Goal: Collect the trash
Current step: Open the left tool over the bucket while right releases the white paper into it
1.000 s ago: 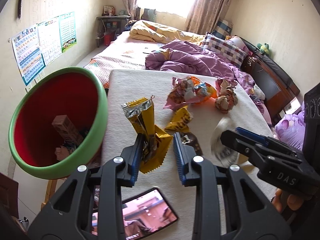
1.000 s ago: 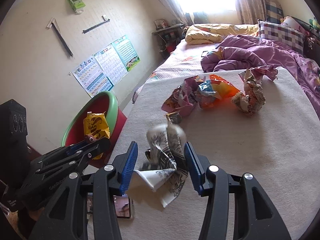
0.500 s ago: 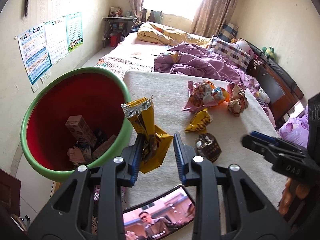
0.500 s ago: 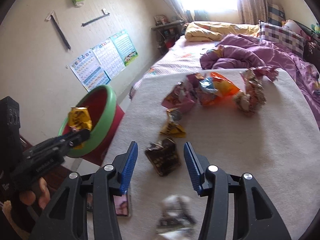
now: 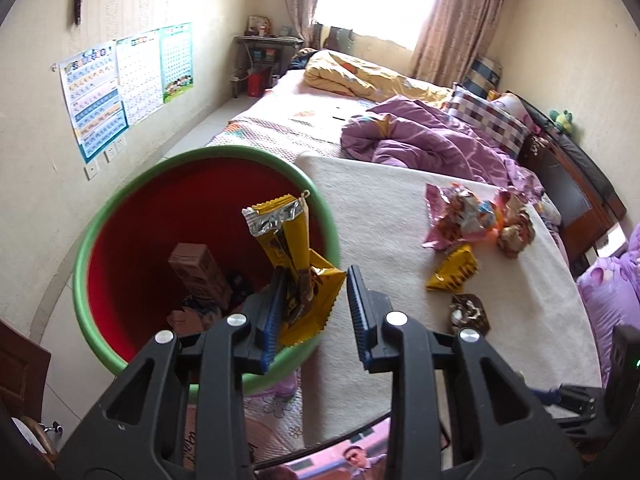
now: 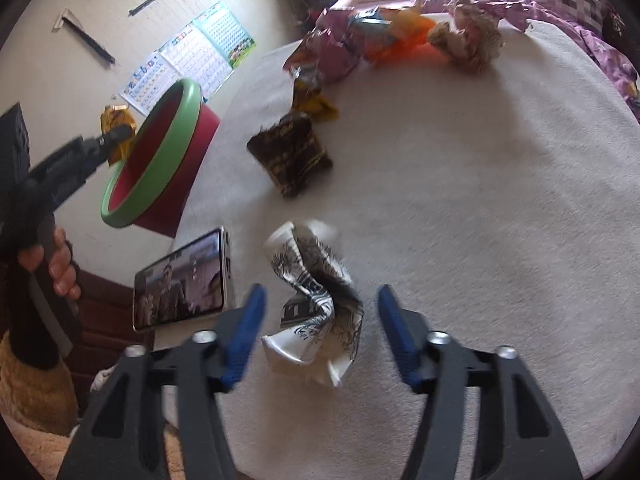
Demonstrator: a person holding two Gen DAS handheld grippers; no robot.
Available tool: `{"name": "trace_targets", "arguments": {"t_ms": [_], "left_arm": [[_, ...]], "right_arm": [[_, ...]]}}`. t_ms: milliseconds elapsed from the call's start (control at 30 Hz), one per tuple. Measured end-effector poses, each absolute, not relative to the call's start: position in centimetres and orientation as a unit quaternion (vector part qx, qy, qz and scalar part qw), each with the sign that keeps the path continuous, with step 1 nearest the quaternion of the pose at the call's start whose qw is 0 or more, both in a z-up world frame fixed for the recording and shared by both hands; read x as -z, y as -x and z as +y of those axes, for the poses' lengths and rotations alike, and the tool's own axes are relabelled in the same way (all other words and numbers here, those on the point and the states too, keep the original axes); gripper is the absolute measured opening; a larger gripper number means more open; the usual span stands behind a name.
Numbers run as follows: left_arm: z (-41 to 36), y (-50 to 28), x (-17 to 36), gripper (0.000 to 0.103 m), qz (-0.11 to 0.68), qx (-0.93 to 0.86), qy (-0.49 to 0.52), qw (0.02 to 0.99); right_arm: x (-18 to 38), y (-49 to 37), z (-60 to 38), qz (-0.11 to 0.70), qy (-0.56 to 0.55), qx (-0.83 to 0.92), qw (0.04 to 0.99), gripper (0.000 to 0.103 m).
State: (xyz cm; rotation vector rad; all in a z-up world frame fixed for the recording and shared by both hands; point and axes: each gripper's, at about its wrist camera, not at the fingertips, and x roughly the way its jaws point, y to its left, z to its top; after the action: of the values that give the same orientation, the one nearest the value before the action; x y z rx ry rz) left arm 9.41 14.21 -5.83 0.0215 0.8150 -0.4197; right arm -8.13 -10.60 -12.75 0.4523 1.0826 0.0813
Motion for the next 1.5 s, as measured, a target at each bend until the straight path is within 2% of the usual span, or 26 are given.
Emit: {"name": "trace_targets", "arguments": {"t_ms": [67, 800, 1500], "left_arm": [[14.8, -9.5, 5.9, 0.029, 0.394, 0.197, -0.01, 0.898], [19.3, -10.3, 6.8, 0.029, 0.406, 0.155, 0.004, 0.901], [21.8, -12.1, 7.6, 0.029, 0.414, 0.127, -0.001, 0.901]], "right_arm": [[12.4, 7.9, -10.7, 0.505, -0.215, -0.042, 0.835, 0.035], [5.2, -0.9, -3.8, 0.404, -0.173, -0.131, 0.889, 0.035], [4.4, -7.2, 0.8, 0.391, -0.148, -0.177, 0.891, 0.035]]}}
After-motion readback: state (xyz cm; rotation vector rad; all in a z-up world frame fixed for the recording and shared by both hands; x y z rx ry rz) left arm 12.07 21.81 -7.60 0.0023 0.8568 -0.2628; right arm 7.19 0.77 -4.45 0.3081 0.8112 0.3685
